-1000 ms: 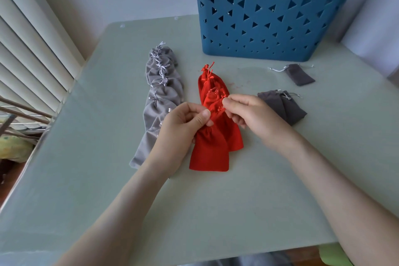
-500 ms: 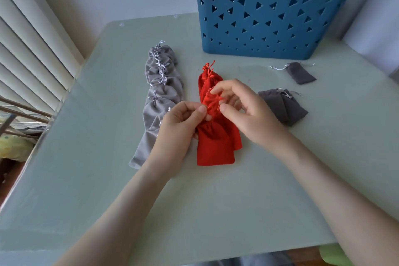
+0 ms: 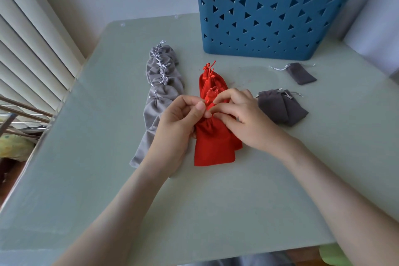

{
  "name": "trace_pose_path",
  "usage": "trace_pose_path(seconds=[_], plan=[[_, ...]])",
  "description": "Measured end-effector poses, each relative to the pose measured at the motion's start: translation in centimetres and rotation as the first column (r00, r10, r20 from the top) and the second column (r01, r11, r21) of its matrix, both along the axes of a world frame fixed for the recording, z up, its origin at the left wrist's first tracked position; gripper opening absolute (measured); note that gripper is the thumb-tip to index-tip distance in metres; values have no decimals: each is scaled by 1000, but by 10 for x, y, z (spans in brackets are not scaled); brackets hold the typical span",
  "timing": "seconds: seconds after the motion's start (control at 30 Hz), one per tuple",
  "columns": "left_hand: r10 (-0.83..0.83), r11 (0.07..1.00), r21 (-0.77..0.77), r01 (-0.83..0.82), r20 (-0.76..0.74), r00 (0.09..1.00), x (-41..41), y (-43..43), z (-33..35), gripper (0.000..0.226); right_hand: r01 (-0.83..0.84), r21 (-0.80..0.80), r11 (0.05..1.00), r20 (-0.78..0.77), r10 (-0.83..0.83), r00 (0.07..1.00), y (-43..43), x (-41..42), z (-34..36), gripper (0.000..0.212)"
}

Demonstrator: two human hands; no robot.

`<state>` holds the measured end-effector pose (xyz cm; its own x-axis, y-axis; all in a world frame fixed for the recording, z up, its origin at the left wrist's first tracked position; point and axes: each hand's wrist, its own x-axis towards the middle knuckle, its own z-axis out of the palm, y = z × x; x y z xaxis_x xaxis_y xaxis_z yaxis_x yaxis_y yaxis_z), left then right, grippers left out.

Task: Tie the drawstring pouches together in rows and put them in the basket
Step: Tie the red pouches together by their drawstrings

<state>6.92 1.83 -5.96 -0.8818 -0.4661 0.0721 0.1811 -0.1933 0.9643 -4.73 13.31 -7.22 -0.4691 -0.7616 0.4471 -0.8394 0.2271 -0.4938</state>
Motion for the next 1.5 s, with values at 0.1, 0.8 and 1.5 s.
trace_pose_path(seconds=[0.1, 0.8, 1.5], plan=[[22, 1000, -5, -22, -10, 1000, -1, 0, 1, 10, -6, 4, 1000, 101, 5, 995, 1, 0, 5, 35], [146, 962, -252, -110, 131, 980, 0, 5, 3, 22, -76, -255, 964, 298, 153, 942, -6, 15, 1, 10], [203, 862, -482, -157, 44, 978, 3, 9, -2, 15, 39, -263, 964, 395, 70, 916, -4, 17, 4, 7]])
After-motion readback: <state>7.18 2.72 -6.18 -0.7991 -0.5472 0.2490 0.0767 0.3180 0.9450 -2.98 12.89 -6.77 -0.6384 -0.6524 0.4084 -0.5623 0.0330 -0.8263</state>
